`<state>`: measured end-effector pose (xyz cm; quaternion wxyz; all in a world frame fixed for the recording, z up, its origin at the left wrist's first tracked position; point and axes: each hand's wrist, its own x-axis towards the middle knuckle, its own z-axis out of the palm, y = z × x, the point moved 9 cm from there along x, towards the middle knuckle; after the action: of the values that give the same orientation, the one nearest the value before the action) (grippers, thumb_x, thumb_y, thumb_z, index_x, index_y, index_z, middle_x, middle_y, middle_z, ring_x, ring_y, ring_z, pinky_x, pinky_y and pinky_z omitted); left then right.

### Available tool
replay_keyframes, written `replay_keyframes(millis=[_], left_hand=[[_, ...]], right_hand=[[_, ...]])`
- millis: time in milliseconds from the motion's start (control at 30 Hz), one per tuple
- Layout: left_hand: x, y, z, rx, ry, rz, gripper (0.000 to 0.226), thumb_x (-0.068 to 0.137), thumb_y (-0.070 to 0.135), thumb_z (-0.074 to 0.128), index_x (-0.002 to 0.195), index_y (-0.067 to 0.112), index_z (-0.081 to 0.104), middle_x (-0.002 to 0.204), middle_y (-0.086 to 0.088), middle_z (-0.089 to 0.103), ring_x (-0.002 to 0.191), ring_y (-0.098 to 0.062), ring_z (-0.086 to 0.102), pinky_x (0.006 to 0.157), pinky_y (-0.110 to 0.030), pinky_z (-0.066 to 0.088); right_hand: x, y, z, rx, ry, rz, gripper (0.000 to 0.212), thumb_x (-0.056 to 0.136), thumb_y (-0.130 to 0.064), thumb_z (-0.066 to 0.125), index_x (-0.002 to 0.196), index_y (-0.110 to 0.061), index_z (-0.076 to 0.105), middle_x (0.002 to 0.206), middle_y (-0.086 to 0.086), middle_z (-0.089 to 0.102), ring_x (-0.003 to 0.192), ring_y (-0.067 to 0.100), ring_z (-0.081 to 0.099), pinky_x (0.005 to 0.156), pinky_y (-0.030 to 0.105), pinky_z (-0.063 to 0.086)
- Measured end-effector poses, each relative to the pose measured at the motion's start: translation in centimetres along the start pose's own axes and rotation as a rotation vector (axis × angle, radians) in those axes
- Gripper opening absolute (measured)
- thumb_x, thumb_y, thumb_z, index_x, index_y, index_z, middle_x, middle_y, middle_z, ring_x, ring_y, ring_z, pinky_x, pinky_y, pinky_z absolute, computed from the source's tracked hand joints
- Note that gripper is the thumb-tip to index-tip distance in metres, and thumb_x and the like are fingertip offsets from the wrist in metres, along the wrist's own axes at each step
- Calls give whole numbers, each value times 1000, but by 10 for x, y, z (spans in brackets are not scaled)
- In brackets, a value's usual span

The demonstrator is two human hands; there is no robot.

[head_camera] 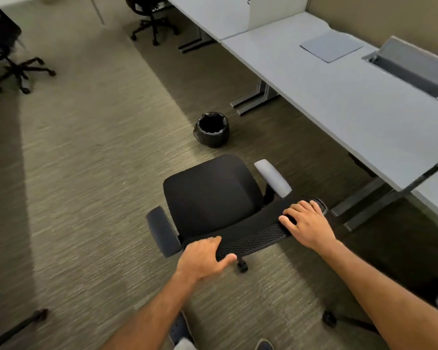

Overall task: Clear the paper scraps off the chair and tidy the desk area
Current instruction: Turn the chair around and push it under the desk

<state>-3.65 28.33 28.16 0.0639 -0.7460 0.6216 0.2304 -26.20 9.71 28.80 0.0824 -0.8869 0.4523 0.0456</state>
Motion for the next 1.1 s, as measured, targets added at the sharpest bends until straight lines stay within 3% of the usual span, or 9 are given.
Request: replay_keyframes(millis=[300, 567, 867, 1100], left_hand=[[20, -111, -37, 27, -40, 211, 111, 71, 89, 6, 152, 20, 38, 154, 3, 46, 142, -15, 42, 113, -35, 34], [71, -195, -89, 172, -58, 371, 86, 86, 80, 28, 143, 20, 50, 137, 2, 61, 125, -18, 56, 101, -37, 44], [142, -229, -136, 206, -4, 488, 91, 83, 85, 18, 134, 22, 59, 128, 4, 67, 116, -19, 62, 91, -37, 49], [205, -246, -162, 246, -23, 549, 110, 75, 89, 3, 140, 18, 56, 135, 1, 64, 123, -20, 59, 99, -39, 47]], right_hand=[[12, -91, 11, -95, 31, 145, 51, 94, -63, 33, 109, -32, 71, 107, -6, 66, 103, 23, 55, 92, 42, 37], [45, -166, 17, -51, -4, 203, 60, 93, -68, 27, 114, -31, 69, 104, -4, 63, 100, 22, 59, 90, 39, 44], [108, -184, 4, 17, 56, 297, 64, 93, -69, 27, 114, -28, 71, 99, -2, 65, 89, 21, 65, 80, 38, 49], [152, -181, 10, 13, 81, 379, 63, 92, -71, 29, 99, -27, 73, 89, -5, 61, 78, 16, 64, 77, 34, 48]])
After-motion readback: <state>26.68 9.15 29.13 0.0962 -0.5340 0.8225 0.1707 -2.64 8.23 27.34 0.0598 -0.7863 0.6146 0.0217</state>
